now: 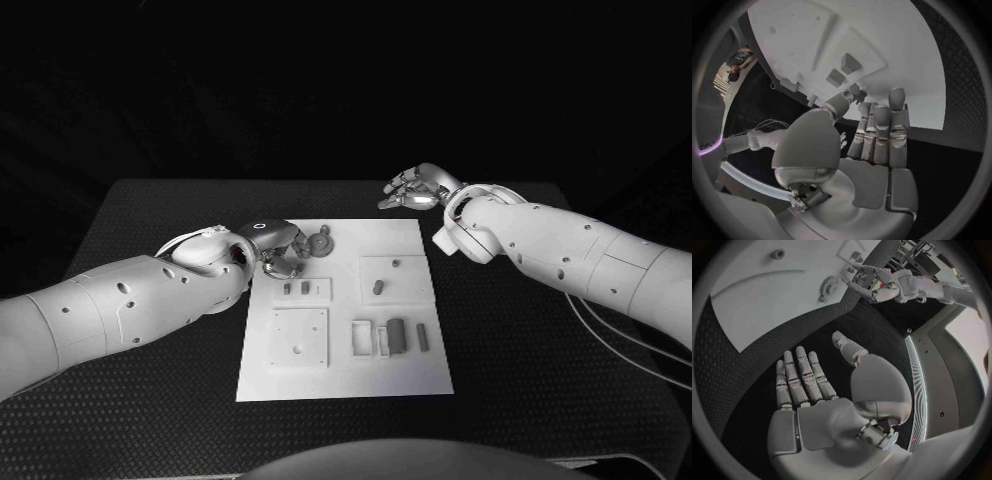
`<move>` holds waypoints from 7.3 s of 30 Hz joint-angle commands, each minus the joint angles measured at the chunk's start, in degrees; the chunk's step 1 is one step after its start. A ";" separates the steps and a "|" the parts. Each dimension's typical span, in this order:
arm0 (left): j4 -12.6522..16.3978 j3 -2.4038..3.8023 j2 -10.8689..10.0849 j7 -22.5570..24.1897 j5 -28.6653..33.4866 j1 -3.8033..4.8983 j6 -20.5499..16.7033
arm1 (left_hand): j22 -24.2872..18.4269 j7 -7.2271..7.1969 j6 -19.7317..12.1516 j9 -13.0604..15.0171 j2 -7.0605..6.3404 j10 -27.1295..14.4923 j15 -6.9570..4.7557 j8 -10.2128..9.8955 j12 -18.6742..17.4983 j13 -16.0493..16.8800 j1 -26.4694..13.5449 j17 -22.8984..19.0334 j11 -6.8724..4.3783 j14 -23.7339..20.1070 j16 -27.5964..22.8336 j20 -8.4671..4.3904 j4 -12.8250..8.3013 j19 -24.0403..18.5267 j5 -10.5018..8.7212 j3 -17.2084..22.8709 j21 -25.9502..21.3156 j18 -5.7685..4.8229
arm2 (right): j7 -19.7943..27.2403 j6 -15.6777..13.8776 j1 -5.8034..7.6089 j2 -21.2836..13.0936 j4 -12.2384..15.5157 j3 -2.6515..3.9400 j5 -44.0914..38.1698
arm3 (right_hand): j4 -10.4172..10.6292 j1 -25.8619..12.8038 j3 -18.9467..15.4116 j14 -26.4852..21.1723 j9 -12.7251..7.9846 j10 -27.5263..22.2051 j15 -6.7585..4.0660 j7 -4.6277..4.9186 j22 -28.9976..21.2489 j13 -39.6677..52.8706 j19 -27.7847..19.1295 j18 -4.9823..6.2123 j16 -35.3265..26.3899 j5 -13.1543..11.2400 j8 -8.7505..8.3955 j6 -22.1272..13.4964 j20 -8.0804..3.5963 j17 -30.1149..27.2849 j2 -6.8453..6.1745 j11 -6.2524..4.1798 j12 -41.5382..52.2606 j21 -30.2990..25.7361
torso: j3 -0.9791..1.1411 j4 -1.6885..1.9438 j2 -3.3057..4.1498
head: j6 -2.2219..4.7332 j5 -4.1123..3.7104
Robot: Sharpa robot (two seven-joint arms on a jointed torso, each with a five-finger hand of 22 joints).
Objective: Assemble the parts on the task board
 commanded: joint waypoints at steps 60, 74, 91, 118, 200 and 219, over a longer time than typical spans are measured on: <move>1.25 3.36 -9.73 16.65 69.61 0.68 7.73 | -18.84 1.70 -0.30 0.73 4.18 2.38 6.91 2.33 4.81 -1.28 -4.24 -14.41 0.46 -18.94 -37.41 7.45 -0.21 -31.30 -0.31 -4.06 -15.87 -3.19 | -0.58 2.42 -4.55 -9.22 11.37 -1.46 -38.59 | -2.05 3.91 0.46 15.01 0.50 15.35 -6.84 0.33 -0.60 5.65 21.15 6.83 7.15 -0.04 3.45 7.09 -0.58 6.10 -0.48 -6.39 4.88 0.42 | -0.02 -0.05 0.02 | 1.97 -0.13; 0.83 3.35 -9.48 16.36 69.99 0.68 7.99 | -20.26 2.80 -0.43 0.67 4.49 2.58 6.85 2.35 4.73 -1.62 -4.13 -13.89 1.44 -18.00 -38.33 7.38 -0.20 -30.74 -0.30 -4.70 -15.80 -3.05 | -1.64 1.70 -5.71 -7.61 10.84 -2.76 -42.33 | -2.15 4.72 1.24 14.78 0.10 9.96 -6.77 -0.71 -0.40 4.23 21.38 6.96 6.06 -0.03 3.27 7.98 -0.43 7.13 -1.02 -4.02 0.64 -1.06 | -0.04 0.07 0.03 | 1.85 -0.14; 0.80 3.35 -9.56 15.74 69.99 0.67 8.21 | -21.29 3.31 -0.65 0.58 4.55 2.14 6.83 2.29 4.39 -1.98 -4.29 -13.42 2.17 -17.66 -39.02 7.37 -0.15 -30.49 -0.30 -5.18 -15.81 -3.09 | -2.85 -1.36 -6.41 -6.57 10.73 -3.57 -45.93 | -2.34 7.68 2.23 14.81 -0.29 10.25 -6.67 -1.10 0.54 2.46 21.51 6.93 5.09 -0.04 3.84 10.55 -0.35 8.41 -0.14 -3.50 -0.19 -2.57 | -0.02 -0.02 0.05 | 1.60 -0.18; 0.46 3.35 -9.53 14.94 69.99 0.67 8.91 | -21.82 3.35 -0.78 0.53 4.72 1.95 6.85 2.27 4.27 -2.15 -4.56 -13.14 2.27 -17.60 -39.42 7.37 -0.16 -30.47 -0.39 -5.53 -15.82 -3.14 | -3.94 -3.11 -6.53 -6.34 11.63 -3.80 -48.27 | -2.33 8.21 1.99 19.55 -0.73 15.84 -8.81 -2.25 1.16 4.28 26.83 8.38 6.95 -0.04 4.32 13.87 -0.71 12.36 -0.44 -5.97 2.00 -1.65 | -0.08 0.10 -0.02 | 1.51 -0.34; 0.12 3.34 -9.58 14.31 69.99 0.67 9.20 | -22.67 3.45 -1.03 0.45 4.93 1.61 6.90 2.23 4.06 -2.42 -4.60 -12.64 2.43 -17.57 -40.05 7.39 -0.16 -30.51 -0.41 -6.01 -15.80 -3.19 | -7.90 -1.87 -6.15 -6.71 13.95 -3.48 -51.97 | -2.49 9.75 3.22 24.55 -0.22 20.80 -11.15 -4.22 1.25 7.29 32.30 8.37 7.59 -0.02 5.87 19.16 -2.65 18.03 2.66 -8.36 3.19 -0.03 | -0.05 -0.01 0.01 | 1.56 -0.11; -0.14 3.34 -9.56 14.18 69.99 0.67 9.41 | -22.85 3.47 -1.10 0.43 4.96 1.55 6.91 2.22 4.02 -2.48 -4.72 -12.51 2.47 -17.54 -40.18 7.41 -0.14 -30.49 -0.41 -6.13 -15.79 -3.19 | -7.36 -1.05 -5.58 -8.00 16.91 -1.40 -47.79 | -2.48 9.68 3.25 24.62 -0.21 20.85 -11.17 -4.21 1.24 7.36 32.37 8.37 7.51 -0.02 5.84 19.17 -2.67 18.15 2.73 -8.37 3.16 -0.03 | -0.04 0.05 0.00 | 1.61 -0.06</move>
